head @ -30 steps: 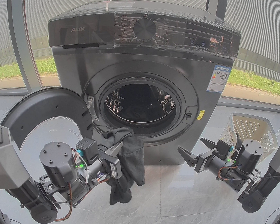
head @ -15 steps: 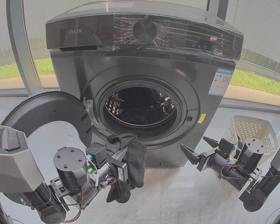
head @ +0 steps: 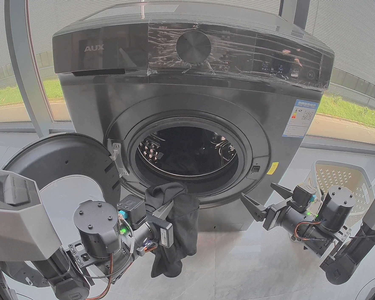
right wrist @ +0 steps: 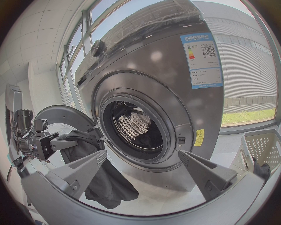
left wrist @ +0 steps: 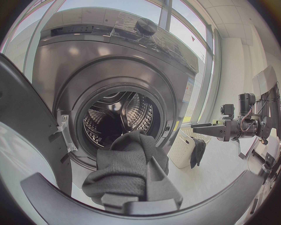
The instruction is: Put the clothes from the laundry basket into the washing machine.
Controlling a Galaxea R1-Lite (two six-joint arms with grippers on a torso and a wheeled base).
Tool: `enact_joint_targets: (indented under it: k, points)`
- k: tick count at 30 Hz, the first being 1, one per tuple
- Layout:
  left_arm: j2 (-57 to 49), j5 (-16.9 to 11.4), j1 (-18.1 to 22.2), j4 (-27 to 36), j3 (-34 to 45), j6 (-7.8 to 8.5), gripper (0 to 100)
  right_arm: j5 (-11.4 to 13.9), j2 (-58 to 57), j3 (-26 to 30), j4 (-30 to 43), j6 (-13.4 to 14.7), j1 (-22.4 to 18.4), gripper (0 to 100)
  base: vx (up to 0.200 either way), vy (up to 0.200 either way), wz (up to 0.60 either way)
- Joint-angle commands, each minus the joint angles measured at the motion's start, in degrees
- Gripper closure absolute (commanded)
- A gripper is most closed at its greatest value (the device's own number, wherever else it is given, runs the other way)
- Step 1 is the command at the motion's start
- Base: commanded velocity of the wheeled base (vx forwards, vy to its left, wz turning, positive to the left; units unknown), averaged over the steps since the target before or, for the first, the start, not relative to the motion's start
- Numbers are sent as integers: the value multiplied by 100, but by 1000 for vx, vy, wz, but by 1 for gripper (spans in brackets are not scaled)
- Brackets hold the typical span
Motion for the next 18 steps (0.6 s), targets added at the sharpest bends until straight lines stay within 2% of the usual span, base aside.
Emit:
enact_joint_targets:
  k: [1, 4, 10, 18]
  points:
    - [10, 1, -27, -1, 13, 5, 100, 9, 1, 44, -1, 1, 6, 0, 0, 0, 0]
    - [54, 1, -27, -1, 22, -4, 100, 9, 10, 44, -1, 1, 6, 0, 0, 0, 0]
    - [80, 10, -35, -1, -5, -4, 100, 9, 19, 53, -1, 1, 15, 0, 200, 0, 0]
    - [159, 10, -211, -1, -57, -4, 100, 9, 1, 53, -1, 1, 41, 0, 0, 0, 0]
